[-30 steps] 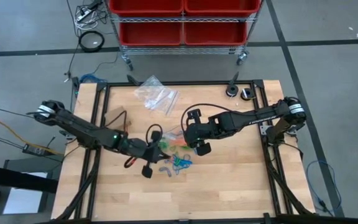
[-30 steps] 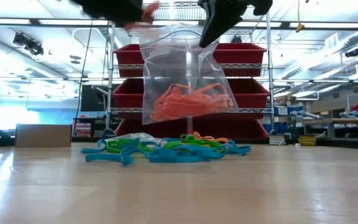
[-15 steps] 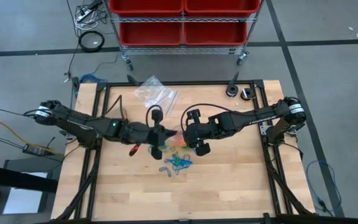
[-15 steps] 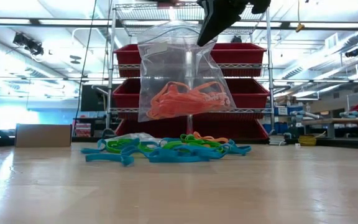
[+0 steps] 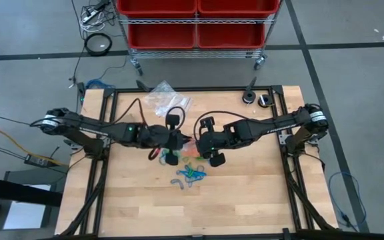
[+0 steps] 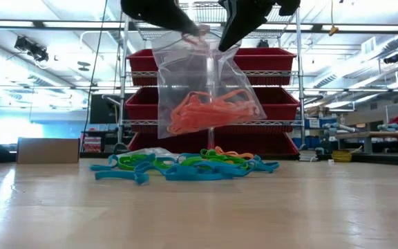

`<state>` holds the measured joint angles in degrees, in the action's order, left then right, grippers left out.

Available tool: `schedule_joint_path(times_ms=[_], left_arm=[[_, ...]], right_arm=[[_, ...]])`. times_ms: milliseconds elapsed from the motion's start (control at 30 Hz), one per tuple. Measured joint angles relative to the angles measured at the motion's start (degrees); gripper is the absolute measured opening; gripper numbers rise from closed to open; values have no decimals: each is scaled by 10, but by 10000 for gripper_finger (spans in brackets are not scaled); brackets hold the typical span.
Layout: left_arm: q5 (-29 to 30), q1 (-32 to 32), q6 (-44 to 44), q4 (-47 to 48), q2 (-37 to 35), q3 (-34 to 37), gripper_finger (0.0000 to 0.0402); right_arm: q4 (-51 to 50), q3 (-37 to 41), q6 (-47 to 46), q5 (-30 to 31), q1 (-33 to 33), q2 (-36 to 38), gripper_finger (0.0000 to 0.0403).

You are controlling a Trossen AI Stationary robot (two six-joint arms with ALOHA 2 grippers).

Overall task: Sort rubber bands
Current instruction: Put the orange rubber band into the transparent zip bag

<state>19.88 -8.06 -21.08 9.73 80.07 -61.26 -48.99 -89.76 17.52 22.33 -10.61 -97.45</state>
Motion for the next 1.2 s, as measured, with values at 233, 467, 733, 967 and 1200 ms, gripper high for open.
schedule_joint_path(times_ms=[233,467,733,967,1200], left_arm=[[0,-18,1,6,-2,-35,137],[9,-20,18,65,-2,-52,189],[30,-21,23,95,-2,-52,193],[50,-22,54,184,-7,-52,193],[14,-15,79,72,-16,34,193]], right_arm=[[-4,0,-4,0,0,0,0],[-14,0,-10,7,0,0,0],[-27,0,-26,6,1,0,0],[-123,0,-84,63,7,0,0],[-150,0,-113,64,34,19,0]])
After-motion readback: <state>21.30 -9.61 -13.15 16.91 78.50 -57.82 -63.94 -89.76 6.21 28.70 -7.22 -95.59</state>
